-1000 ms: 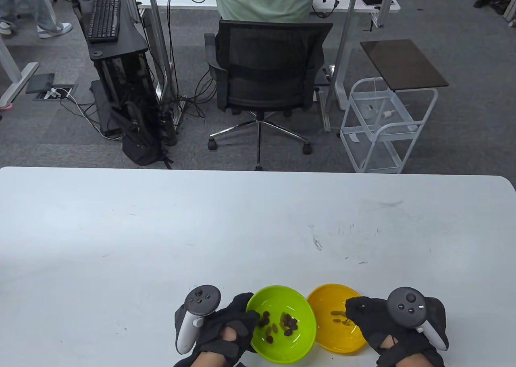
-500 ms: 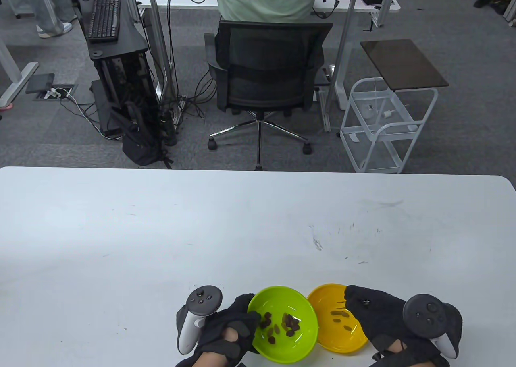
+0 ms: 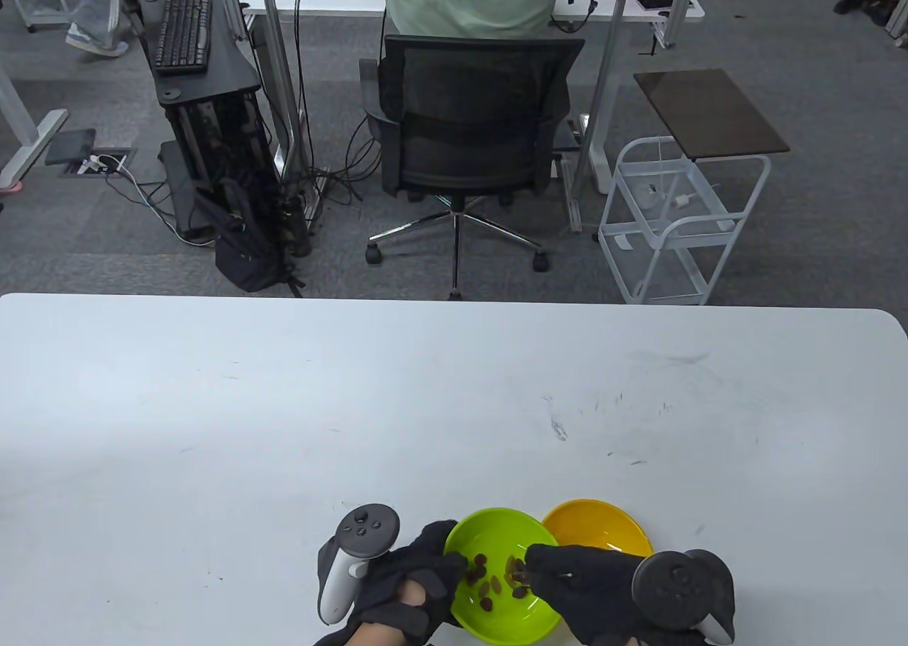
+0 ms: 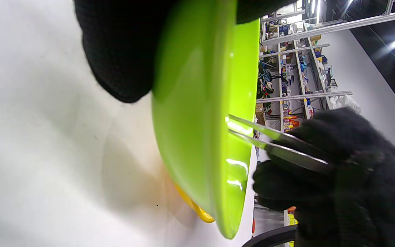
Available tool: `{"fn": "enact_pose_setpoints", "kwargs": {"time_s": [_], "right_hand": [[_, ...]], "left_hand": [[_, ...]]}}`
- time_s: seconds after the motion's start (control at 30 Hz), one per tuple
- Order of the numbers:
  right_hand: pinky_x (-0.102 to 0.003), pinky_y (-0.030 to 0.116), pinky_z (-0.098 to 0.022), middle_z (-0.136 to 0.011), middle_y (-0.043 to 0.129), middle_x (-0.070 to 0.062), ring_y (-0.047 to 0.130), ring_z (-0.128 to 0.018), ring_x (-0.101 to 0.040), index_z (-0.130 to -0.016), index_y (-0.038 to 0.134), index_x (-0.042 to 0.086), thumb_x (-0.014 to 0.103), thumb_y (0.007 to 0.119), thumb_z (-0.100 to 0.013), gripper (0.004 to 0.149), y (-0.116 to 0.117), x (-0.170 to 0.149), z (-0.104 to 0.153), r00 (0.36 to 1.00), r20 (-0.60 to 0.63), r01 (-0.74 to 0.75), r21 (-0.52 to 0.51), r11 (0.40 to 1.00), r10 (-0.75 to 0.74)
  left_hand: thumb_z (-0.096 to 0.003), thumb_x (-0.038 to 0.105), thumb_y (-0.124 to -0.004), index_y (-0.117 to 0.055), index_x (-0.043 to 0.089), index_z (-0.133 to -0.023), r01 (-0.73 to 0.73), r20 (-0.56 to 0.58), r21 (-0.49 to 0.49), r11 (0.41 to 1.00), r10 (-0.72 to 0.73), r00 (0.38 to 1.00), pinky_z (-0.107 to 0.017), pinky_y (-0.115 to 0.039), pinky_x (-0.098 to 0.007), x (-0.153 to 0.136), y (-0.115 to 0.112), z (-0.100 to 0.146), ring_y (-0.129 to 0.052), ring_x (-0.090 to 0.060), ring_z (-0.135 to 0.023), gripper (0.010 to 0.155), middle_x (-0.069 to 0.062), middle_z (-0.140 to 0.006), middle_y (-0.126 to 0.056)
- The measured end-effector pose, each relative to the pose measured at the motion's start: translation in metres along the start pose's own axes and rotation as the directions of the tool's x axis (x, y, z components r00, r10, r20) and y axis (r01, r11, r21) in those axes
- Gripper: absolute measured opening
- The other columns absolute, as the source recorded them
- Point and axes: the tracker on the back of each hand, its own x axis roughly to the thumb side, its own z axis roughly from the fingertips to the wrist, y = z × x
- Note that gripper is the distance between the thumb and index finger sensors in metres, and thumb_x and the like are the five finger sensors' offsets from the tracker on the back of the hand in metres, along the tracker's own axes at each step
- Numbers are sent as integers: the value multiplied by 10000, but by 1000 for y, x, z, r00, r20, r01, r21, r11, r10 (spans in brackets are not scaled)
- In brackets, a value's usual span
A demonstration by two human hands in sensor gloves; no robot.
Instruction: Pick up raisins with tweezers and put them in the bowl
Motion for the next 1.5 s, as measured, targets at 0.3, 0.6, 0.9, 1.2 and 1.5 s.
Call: {"fn": "enact_pose_setpoints", "kwargs": {"time_s": [0.3,0.6,0.9,1.2,1.5], "right_hand": [[-471,849,-304,-713,958,-67,1057,-463,-272,-810,922,202,452,854,-495,409,7,-1,0,999,-18,-50,13,999,50],[-464,850,-304,-703,962,-66,1056,-459,-266,-791,930,218,437,853,-485,384,-4,4,3,999,32,-7,-72,997,9],[-471,844,-311,-713,953,-73,1049,-463,-276,-792,927,228,429,854,-491,369,-55,-25,13,994,-82,43,-263,964,-67],[-471,847,-311,-713,956,-71,1052,-463,-275,-791,930,226,430,855,-491,371,-29,-76,9,953,-295,-91,-57,994,70],[-472,847,-312,-716,953,-71,1051,-469,-276,-792,929,229,430,853,-493,368,-15,-92,8,931,-357,-84,1,996,78]], "left_hand": [[-518,301,-665,-433,113,-1099,6,6,-15,1000,-6,1000,-430,-989,-320,1,-3,-2,-1001,-392,-766,653,-156,-1051,-633],[-517,299,-664,-435,114,-1098,-1,1,2,1000,1,1000,-429,-989,-320,-1,0,-1,-1002,-389,-766,652,-154,-1049,-636],[-516,296,-665,-438,110,-1098,-11,-5,10,1000,11,1000,-426,-988,-323,-1,3,0,-1002,-392,-764,651,-158,-1048,-638],[-515,297,-666,-441,113,-1097,-6,-4,16,1000,6,1000,-425,-989,-323,-1,5,0,-1003,-391,-762,650,-156,-1047,-639],[-515,296,-667,-440,111,-1098,-11,-5,19,1000,11,1000,-425,-988,-326,-2,6,1,-1002,-394,-762,652,-158,-1048,-639]]}}
